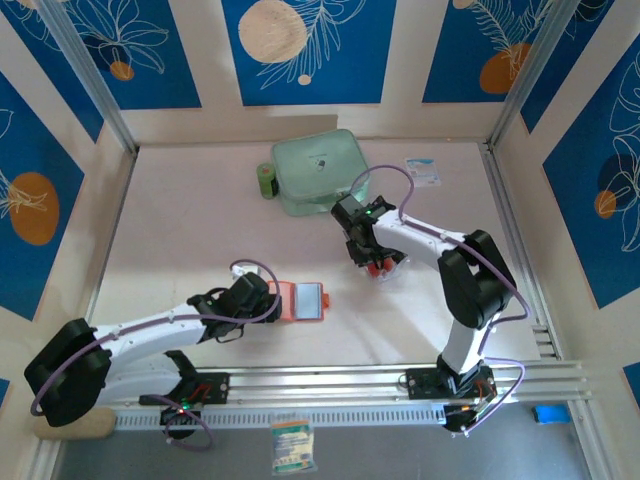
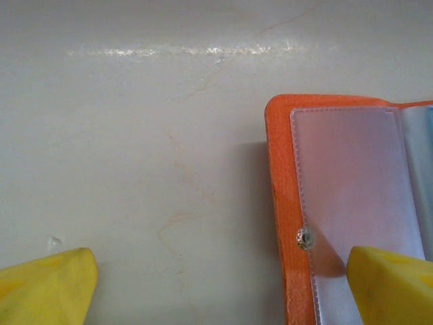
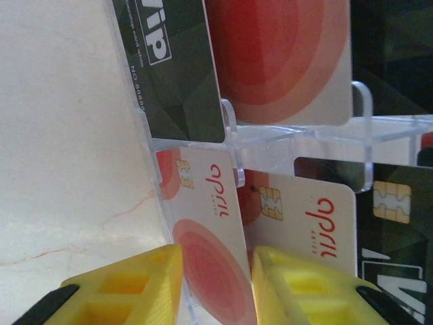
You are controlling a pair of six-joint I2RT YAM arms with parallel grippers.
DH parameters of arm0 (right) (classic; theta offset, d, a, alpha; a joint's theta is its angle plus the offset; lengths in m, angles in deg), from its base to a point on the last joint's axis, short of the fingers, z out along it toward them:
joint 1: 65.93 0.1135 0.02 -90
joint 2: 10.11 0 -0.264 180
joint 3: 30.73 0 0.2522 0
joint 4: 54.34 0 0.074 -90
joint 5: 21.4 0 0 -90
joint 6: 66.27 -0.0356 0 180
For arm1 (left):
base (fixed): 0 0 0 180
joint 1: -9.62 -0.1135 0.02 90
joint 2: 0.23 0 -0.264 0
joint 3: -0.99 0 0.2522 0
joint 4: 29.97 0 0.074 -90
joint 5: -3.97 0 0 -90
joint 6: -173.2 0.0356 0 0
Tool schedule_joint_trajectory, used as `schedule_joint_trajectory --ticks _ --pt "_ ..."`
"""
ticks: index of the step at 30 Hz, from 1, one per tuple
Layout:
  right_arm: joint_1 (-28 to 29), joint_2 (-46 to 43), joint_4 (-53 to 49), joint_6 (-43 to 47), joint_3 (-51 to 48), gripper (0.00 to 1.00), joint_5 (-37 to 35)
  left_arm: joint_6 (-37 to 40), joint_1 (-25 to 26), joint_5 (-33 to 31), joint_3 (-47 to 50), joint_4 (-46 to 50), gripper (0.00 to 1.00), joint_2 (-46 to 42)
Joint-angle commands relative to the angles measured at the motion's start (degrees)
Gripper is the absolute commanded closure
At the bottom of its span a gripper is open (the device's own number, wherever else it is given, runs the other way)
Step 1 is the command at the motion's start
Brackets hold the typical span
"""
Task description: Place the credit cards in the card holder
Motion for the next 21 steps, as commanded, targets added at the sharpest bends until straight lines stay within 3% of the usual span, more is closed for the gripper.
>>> schedule_joint_trajectory --ticks 1,10,21 --pt "1.02 0.88 -2.25 0.3 1.3 0.67 -4.48 -0.26 -0.54 -0.96 0.4 -0.36 0.06 -0.51" --pt "1.17 0.12 -2.1 0.26 1.05 0.65 -5.22 -0.27 -0.52 -0.85 0.41 -0.53 0.06 -0.52" --pt "0.27 0.14 0.39 0.45 -0.97 0.7 1.65 -0.18 -0.51 -0.84 0.32 -0.81 0.06 -0.38"
